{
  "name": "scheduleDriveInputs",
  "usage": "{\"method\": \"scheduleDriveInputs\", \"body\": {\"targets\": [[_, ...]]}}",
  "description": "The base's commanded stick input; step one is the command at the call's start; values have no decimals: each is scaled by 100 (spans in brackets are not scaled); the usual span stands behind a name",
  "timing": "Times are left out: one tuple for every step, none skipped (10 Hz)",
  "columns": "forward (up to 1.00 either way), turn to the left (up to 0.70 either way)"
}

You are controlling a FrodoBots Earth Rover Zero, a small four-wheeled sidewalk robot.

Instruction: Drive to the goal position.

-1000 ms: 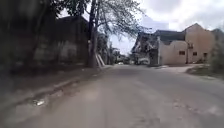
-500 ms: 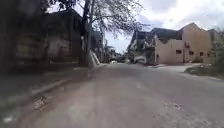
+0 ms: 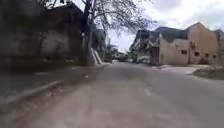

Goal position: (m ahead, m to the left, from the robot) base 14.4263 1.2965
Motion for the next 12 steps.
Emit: {"method": "scheduleDriveInputs", "body": {"targets": [[100,-3],[100,-3],[100,-3],[100,-3],[100,-3],[100,-3],[100,-9],[100,-32],[100,-40],[100,-40],[100,-40],[100,-40]]}}
